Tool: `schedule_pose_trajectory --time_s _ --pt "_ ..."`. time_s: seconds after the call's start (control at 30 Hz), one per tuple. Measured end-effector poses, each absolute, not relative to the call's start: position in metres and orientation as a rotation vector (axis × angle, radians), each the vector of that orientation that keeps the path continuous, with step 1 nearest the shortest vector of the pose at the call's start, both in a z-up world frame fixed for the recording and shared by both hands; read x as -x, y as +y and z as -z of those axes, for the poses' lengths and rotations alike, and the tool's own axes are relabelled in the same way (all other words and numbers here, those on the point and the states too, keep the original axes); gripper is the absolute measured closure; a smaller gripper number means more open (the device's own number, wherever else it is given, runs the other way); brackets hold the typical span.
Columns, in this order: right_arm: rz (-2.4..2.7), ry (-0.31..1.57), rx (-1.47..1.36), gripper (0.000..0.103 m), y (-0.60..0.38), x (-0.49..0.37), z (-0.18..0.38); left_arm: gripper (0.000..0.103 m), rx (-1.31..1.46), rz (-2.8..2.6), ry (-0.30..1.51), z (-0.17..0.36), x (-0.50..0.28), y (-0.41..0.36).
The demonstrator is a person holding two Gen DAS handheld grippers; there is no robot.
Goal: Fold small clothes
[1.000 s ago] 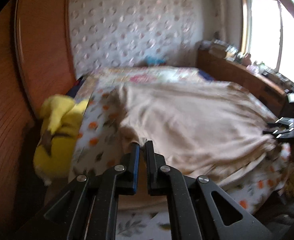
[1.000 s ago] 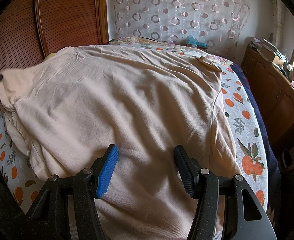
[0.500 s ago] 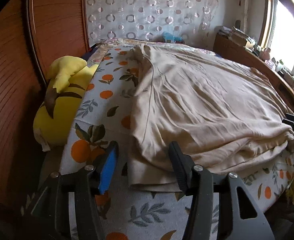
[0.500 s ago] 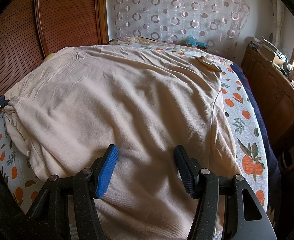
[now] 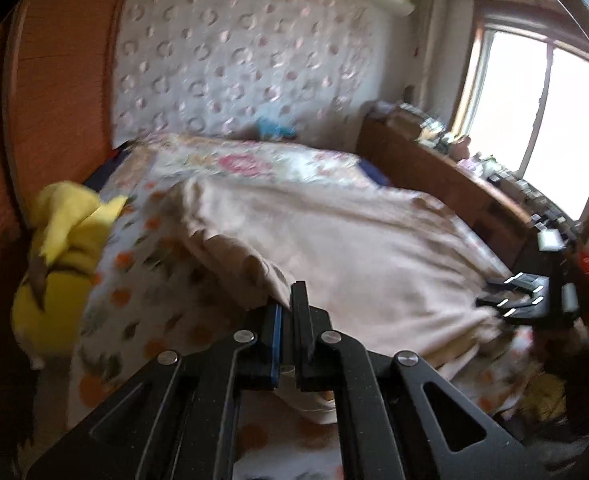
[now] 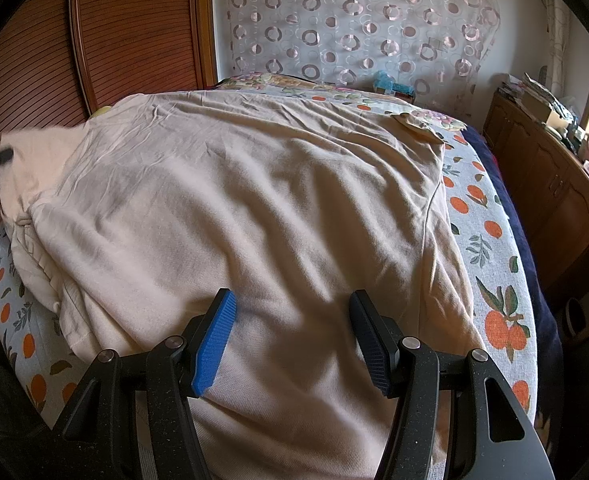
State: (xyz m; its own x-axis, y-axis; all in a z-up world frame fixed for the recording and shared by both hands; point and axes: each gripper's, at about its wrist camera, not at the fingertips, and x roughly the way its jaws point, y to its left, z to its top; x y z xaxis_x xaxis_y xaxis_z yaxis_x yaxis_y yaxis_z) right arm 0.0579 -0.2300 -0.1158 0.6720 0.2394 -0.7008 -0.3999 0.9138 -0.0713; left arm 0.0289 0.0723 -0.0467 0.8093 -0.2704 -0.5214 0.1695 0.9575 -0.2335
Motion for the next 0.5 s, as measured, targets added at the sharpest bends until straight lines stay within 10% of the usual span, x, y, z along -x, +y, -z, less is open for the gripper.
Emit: schedule_pose_trajectory --time_s 0.5 --pt "-0.315 0.672 0.161 0.042 -0.261 -0.019 0.084 0.098 0.043 0.532 0.514 -0.015 -0.091 -0.066"
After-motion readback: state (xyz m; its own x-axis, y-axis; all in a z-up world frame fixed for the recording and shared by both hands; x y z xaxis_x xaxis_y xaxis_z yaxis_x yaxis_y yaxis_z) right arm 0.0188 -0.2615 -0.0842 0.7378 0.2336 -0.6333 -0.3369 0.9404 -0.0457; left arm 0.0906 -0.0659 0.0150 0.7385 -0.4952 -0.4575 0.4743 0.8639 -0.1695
